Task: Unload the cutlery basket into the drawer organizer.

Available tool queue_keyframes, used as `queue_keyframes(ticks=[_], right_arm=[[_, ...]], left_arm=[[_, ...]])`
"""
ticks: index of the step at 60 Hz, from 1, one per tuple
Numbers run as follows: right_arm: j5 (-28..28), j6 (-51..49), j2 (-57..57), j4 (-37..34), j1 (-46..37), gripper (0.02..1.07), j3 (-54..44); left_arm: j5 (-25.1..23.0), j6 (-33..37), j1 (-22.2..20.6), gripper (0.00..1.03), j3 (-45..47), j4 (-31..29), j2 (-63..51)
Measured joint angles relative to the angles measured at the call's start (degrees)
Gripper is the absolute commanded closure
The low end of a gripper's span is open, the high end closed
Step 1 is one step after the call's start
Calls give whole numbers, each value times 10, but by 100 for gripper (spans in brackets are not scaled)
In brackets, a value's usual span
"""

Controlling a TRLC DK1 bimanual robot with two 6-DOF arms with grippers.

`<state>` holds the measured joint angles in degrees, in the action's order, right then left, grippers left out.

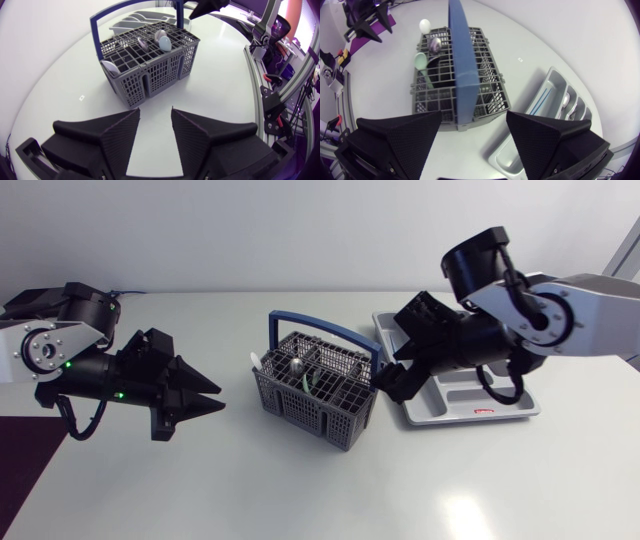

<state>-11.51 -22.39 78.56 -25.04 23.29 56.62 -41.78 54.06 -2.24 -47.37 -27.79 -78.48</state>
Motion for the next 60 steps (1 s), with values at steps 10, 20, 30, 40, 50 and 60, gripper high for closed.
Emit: queue_keyframes(ticks=[10,20,30,40,50,60], right_arm=[[-5,0,-116,-9,3,17,-41],[-5,0,-120,15,-20,69,-87],[-7,13,-81,80,-42,82,-112],[-7,29,-5,143,-54,83,-113],[-7,40,76,170,-55,83,-109],[-7,53,116,193,-57,83,-84]], left_arm=[[0,-11,16,58,-38,56,-62],[0,-63,21,70,-109,122,-159],[0,-103,20,71,-169,154,-244],[0,-121,6,71,-211,155,-310],[0,-130,-16,71,-244,155,-353],[-31,-138,-29,71,-257,156,-362]])
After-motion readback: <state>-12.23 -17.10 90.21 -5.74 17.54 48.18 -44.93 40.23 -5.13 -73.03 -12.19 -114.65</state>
